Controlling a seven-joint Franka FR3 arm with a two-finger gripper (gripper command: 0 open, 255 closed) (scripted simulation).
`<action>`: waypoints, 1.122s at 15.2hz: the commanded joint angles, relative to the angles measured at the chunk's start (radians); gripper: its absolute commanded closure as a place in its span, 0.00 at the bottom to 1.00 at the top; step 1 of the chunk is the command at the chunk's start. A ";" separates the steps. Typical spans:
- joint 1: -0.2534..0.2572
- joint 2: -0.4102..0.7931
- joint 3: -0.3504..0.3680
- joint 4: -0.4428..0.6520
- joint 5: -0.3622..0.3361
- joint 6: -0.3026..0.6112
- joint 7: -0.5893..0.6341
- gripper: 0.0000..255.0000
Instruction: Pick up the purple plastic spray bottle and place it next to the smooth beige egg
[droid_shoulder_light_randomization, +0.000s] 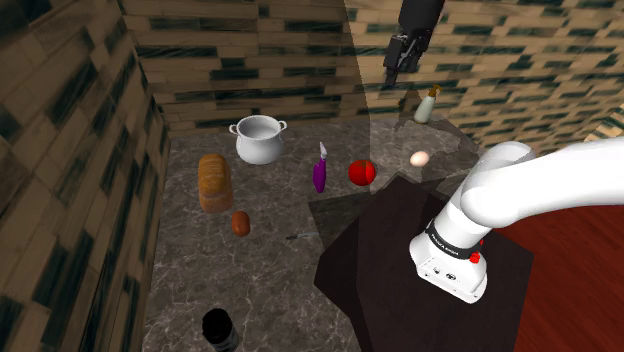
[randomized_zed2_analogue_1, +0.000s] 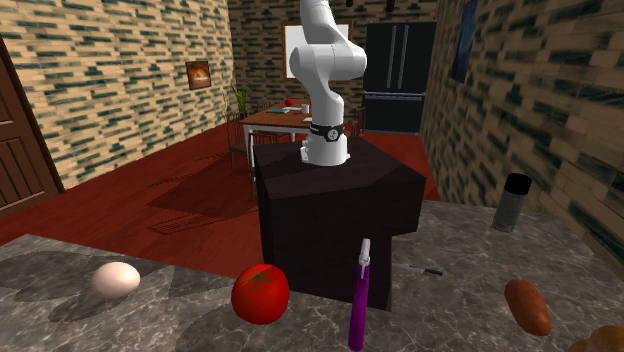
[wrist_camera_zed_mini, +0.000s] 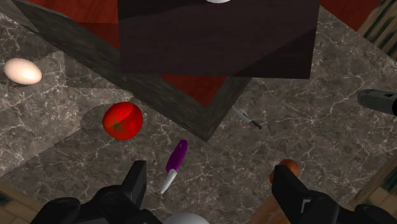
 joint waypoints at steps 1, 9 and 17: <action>0.000 0.000 0.000 0.000 0.000 0.000 0.000 0.00; -0.018 0.220 -0.055 -0.052 -0.005 0.224 -0.023 0.00; -0.030 0.498 -0.104 -0.023 0.011 0.422 -0.055 0.00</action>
